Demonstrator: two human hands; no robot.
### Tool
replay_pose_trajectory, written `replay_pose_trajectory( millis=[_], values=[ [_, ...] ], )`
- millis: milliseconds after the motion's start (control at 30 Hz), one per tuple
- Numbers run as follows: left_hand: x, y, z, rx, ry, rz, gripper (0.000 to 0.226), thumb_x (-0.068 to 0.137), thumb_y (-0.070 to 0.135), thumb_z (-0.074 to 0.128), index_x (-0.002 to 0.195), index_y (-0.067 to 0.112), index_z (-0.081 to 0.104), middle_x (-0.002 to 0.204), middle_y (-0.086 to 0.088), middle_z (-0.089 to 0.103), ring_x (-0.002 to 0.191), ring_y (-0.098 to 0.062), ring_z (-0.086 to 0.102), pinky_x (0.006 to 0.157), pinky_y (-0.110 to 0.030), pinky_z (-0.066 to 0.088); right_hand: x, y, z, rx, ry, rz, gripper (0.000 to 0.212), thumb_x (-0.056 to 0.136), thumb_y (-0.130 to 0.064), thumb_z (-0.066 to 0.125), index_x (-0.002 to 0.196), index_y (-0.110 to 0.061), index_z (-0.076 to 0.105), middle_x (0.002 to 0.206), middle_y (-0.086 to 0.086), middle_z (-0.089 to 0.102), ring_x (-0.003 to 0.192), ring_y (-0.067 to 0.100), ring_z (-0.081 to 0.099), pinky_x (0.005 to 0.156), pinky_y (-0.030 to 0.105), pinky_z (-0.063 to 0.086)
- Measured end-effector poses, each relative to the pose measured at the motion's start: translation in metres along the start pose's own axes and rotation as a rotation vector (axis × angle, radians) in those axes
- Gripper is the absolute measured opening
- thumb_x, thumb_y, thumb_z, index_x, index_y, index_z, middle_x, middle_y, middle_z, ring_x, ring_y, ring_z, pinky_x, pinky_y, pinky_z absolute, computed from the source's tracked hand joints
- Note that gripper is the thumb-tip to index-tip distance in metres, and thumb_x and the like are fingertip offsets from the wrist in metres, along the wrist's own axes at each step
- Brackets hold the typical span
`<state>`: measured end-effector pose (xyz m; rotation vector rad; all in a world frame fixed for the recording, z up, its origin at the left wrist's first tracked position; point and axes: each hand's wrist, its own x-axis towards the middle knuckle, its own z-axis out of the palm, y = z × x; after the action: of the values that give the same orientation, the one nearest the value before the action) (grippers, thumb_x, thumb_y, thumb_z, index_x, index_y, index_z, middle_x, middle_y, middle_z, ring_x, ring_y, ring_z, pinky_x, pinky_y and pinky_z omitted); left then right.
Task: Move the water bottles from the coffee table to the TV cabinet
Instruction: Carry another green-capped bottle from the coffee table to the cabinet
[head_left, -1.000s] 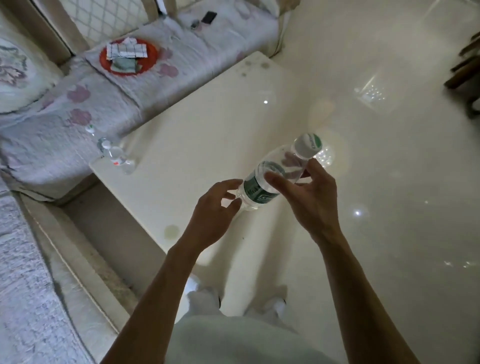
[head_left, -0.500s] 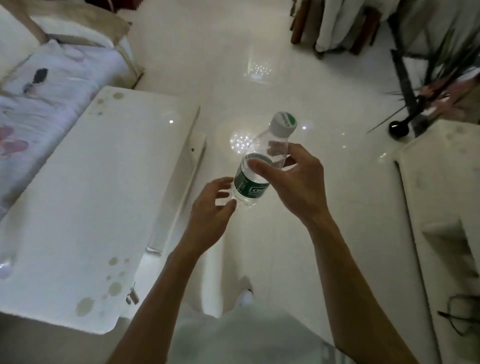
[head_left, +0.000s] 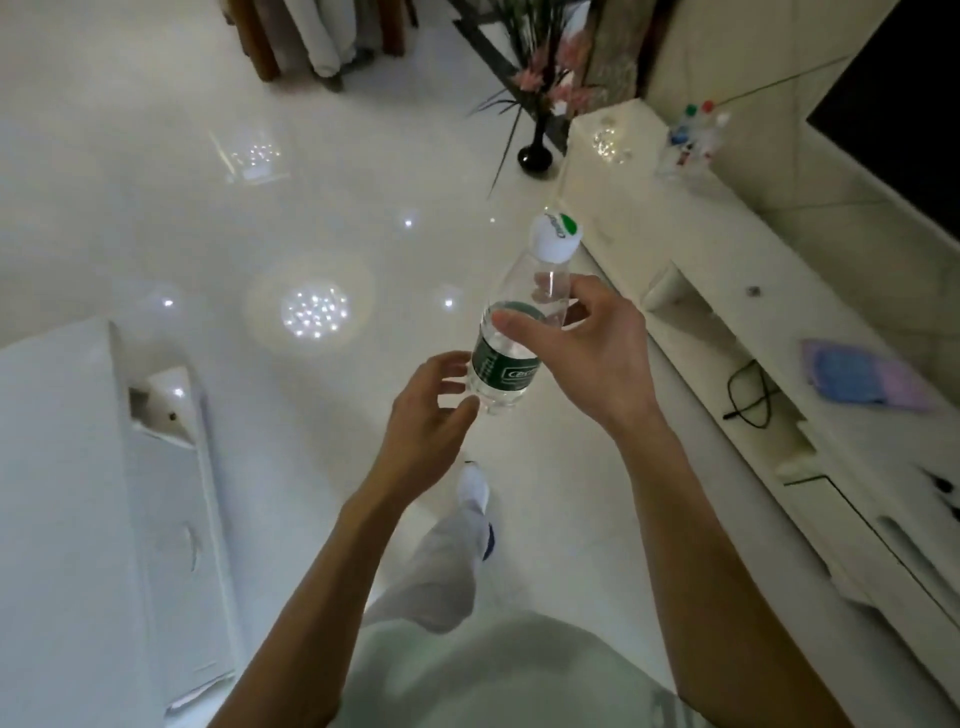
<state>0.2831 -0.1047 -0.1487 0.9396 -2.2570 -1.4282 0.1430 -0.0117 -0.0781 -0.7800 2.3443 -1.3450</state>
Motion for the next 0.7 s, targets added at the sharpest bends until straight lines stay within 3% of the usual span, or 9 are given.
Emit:
replay_pose_trajectory(
  millis=[433,700],
  values=[
    [0.212,0.077,0.144,-0.016,-0.26,0.169,0.04,0.093,0.013,0.057,0.132,0.017,0.048,0.128,0.001,0.059,0.113,-0.01,0.058,0.082,-0.013,0.048,0.175,0.061,-0.123,-0.184,0.246,0.15,0.065,0.066,-0.064,0.072,0.117,-0.025,0.061,0.103,-0.011,0.063,0.086,0.003,0.06,0.075,0.021,0.047],
    [0.3,0.124,0.202,0.012,-0.392,0.255,0.039,0.094,0.014,0.056,0.132,0.018,0.049,0.129,0.0,0.059,0.109,-0.008,0.058,0.08,-0.014,0.05,0.241,0.092,-0.186,-0.141,0.365,0.217,0.061,0.073,-0.055,0.073,0.121,-0.02,0.061,0.106,-0.007,0.063,0.082,-0.005,0.055,0.068,0.009,0.039]
  ],
)
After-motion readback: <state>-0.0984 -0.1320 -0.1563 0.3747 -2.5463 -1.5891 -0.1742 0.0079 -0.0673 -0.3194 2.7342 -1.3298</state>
